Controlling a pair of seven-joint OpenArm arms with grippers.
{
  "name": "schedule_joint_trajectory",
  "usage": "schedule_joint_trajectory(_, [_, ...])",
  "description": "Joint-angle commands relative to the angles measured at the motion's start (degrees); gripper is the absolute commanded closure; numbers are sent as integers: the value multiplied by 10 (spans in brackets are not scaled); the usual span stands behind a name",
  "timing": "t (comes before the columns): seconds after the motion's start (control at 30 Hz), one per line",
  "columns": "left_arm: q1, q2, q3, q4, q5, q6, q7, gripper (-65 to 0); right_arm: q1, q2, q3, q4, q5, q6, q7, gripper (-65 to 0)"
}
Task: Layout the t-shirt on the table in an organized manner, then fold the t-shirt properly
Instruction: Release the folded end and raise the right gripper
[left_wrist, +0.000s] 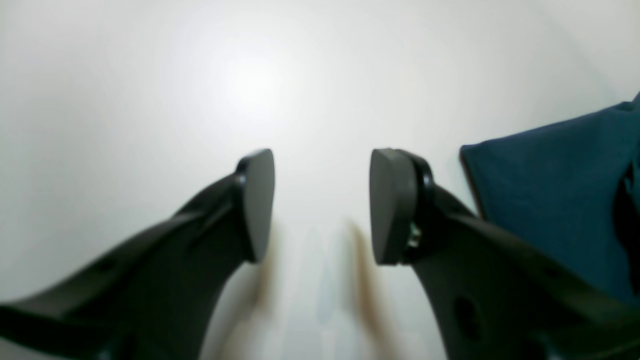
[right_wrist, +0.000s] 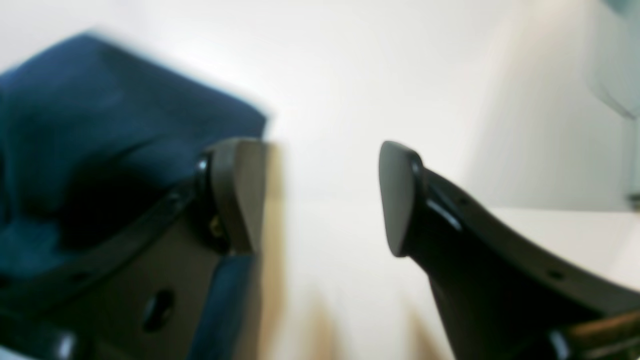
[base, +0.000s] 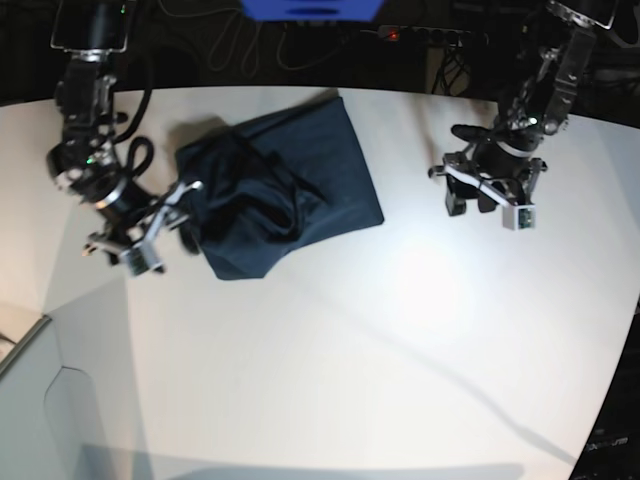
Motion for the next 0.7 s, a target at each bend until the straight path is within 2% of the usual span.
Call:
schedule_joint_trajectory(0.0, [2, -7, -14, 10, 1, 0, -14, -296, -5, -1, -20, 14, 11, 8, 16, -362])
schedule_joint_trajectory(0.27, [31, -8, -58, 11, 0, 0, -14, -297, -72, -3, -172, 95, 11, 8, 16, -360])
schedule_joint_trajectory(0.47, [39, -8, -70, 11, -1, 0, -14, -298, -80, -2, -269, 143, 11, 8, 14, -361])
schedule_joint_trajectory(0.57, [45, -8, -70, 11, -1, 0, -14, -298, -85, -1, -266, 150, 11, 8, 16, -361])
schedule_joint_trajectory(0.67, [45, -5, -70, 11, -2, 0, -14, -298, -86, -3, -214, 170, 11, 8, 16, -360])
